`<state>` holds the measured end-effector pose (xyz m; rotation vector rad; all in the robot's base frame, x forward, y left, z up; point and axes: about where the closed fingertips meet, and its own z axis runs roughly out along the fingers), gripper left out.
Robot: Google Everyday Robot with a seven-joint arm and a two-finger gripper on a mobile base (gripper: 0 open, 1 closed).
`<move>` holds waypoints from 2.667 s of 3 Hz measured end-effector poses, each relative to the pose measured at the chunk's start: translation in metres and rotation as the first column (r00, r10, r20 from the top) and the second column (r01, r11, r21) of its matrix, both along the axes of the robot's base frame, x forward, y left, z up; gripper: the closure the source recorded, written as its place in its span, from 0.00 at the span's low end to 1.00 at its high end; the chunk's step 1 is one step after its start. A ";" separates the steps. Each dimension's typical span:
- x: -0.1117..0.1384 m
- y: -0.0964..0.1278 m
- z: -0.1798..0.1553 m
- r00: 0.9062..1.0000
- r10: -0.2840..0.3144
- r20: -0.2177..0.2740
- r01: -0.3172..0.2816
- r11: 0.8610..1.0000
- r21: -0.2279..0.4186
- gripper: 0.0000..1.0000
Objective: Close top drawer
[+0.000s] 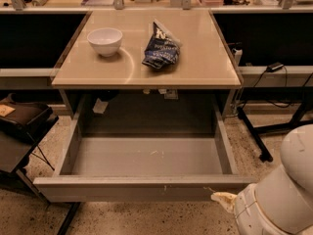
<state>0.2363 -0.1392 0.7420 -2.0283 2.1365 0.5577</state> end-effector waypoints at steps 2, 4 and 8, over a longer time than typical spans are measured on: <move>0.009 0.040 -0.113 0.994 -0.031 -0.102 0.025 0.998 -0.055 0.00; 0.097 0.056 -0.166 0.986 -0.168 -0.023 0.162 0.974 -0.161 0.00; 0.154 0.039 -0.135 0.959 -0.282 0.025 0.282 0.949 -0.142 0.00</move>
Offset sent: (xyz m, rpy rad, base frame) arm 0.0511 0.0794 -0.2130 -0.1430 0.0988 -0.2104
